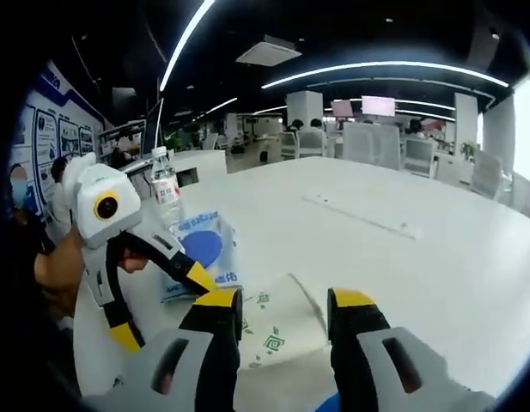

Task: Arrange the tabletop items into an orderly group along one side of the table until the central work area is clear of visible clutter.

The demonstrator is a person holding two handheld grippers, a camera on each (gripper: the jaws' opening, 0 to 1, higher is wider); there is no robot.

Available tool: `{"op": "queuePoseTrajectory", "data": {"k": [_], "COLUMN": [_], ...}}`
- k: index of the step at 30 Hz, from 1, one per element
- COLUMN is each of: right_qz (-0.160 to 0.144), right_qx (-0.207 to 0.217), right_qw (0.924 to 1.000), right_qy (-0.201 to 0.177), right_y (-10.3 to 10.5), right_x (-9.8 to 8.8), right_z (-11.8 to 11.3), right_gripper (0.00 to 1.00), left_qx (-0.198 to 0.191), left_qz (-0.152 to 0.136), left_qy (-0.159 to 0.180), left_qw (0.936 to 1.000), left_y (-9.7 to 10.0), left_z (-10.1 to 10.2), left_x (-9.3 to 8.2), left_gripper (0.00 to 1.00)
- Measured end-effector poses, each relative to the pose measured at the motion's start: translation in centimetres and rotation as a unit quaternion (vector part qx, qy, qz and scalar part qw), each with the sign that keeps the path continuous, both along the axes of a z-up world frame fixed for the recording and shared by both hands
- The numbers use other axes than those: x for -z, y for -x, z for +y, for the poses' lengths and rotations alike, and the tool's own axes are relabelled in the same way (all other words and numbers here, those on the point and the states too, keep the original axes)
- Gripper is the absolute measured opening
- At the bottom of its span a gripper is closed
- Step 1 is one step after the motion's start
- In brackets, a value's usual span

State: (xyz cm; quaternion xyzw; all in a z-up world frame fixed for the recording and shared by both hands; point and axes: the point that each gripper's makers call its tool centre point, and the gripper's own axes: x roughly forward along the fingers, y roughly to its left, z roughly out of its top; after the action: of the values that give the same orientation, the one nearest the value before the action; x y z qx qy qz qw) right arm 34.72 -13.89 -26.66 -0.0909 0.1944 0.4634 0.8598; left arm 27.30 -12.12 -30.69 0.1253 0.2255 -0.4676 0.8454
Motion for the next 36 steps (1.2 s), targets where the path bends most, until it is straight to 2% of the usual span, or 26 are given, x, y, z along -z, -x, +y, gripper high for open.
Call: {"op": "queuePoseTrajectory", "data": {"k": [2, 11, 14, 18, 23, 33, 36], "right_qz": [0.001, 0.006, 0.009, 0.014, 0.024, 0.03, 0.045], "right_qx": [-0.004, -0.014, -0.016, -0.019, -0.034, -0.049, -0.059], "right_qw": [1.0, 0.9999, 0.9998, 0.9997, 0.9985, 0.9973, 0.9954], "right_qy": [0.002, -0.003, -0.007, -0.01, -0.036, -0.045, -0.061], "right_y": [0.1, 1.2, 1.0, 1.2, 2.1, 3.9, 4.6], "right_x": [0.0, -0.1, -0.3, -0.5, -1.4, -2.7, -3.0], "right_z": [-0.1, 0.0, -0.4, -0.2, 0.0, 0.4, 0.7], "right_gripper": [0.31, 0.22, 0.18, 0.11, 0.01, 0.01, 0.01], "left_qx": [0.0, -0.007, -0.01, -0.01, -0.007, -0.006, -0.003], "left_qz": [0.002, 0.003, 0.001, 0.003, 0.0, -0.001, 0.0], "left_qy": [-0.005, -0.011, -0.012, -0.018, -0.028, -0.04, -0.042], "left_qw": [1.0, 0.9999, 0.9999, 0.9998, 0.9996, 0.9992, 0.9991], "left_y": [-0.8, -0.7, -0.6, -0.5, -0.4, -0.3, 0.1], "left_z": [0.3, 0.5, 0.4, 0.3, 0.3, 0.2, 0.0], "left_x": [0.2, 0.8, 0.9, 1.2, 1.4, 1.7, 1.8], "left_gripper": [0.57, 0.47, 0.42, 0.4, 0.39, 0.37, 0.37]}}
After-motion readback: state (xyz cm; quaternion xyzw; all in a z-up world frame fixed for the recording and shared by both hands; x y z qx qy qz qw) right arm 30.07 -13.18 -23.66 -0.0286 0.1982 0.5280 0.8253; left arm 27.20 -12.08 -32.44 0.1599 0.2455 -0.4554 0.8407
